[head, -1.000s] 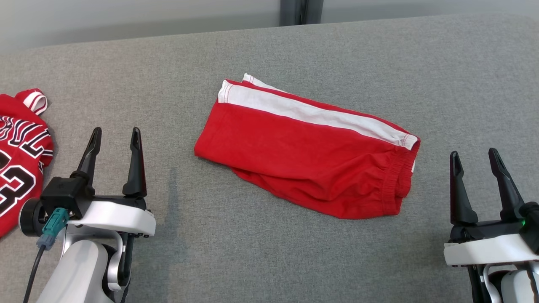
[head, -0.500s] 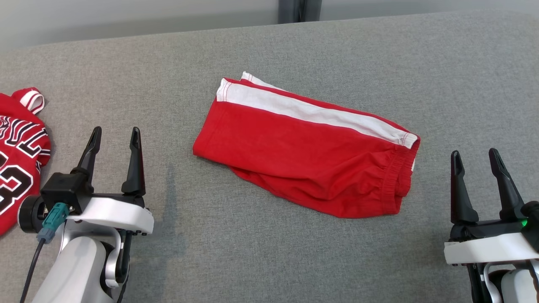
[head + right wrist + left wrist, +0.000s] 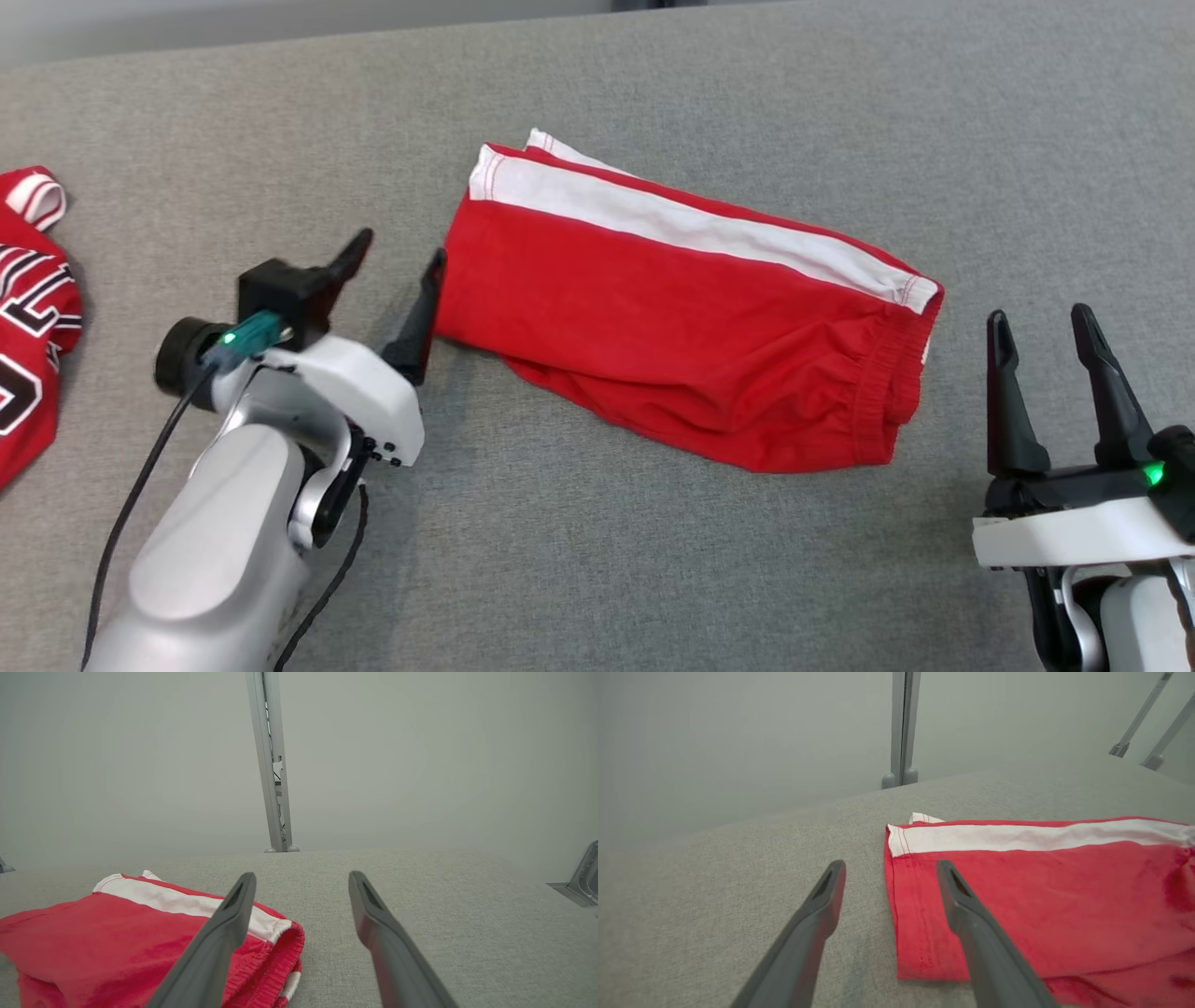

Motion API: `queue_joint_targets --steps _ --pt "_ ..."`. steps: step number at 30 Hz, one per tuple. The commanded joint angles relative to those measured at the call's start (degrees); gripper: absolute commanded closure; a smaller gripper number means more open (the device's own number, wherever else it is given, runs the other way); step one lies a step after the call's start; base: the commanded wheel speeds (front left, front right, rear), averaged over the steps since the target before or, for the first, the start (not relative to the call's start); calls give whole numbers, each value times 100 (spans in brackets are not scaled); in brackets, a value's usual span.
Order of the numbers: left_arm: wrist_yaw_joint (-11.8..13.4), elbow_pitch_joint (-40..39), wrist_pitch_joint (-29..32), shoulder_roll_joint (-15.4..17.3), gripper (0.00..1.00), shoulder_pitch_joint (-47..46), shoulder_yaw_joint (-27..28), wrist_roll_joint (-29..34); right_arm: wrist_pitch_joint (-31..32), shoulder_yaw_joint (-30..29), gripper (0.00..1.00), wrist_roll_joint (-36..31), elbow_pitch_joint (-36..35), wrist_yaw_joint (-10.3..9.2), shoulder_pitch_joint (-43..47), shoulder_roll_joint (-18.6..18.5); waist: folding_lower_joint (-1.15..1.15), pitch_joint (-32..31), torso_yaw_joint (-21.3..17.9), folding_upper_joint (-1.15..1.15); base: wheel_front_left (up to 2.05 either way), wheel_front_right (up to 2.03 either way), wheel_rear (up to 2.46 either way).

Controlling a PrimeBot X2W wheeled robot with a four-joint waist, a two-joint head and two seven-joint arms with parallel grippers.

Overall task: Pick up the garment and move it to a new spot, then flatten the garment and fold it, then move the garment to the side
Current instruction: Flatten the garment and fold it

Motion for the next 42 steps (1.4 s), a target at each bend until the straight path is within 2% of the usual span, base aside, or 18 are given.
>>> queue_joint_targets --steps 1,6,12,13,14,15,21,26,35,42 --pt "-109 207 171 -18 0 -174 -71 -52 -42 24 0 26 -1 1 -90 -17 0 79 -75 0 0 0 0" --pt "-455 1049 745 -102 0 -543 -268 -230 -42 98 0 122 17 1 -183 -19 0 196 -213 0 0 0 0" --pt "-657 1660 1117 -192 0 -778 -483 -324 -42 71 0 188 44 1 -171 -19 0 240 -284 0 0 0 0" --pt "-684 1718 1145 -201 23 -800 -515 -327 -42 70 0 196 44 1 -169 -18 0 245 -291 0 0 0 0" --pt "-691 1756 1140 -210 76 -824 -541 -325 -42 62 0 203 38 1 -169 -18 0 253 -294 0 0 0 0" --pt "-713 1801 1163 -222 100 -838 -577 -333 -42 58 0 200 33 1 -170 -18 0 257 -297 0 0 0 0" --pt "-690 1917 1036 -206 100 -852 -618 -342 -42 27 0 225 16 1 -174 -19 0 278 -279 0 0 0 0" --pt "-453 1645 644 -168 100 -417 -324 -581 -42 -8 0 183 38 1 -126 -18 0 238 -238 0 0 0 0" --pt "141 226 45 -81 100 1241 8 -884 -41 -114 0 95 177 1 32 -20 0 -14 163 0 0 0 0" --pt "437 -696 -153 -114 100 1953 52 -904 69 -242 0 12 163 1 146 -21 0 -154 440 0 0 0 0"
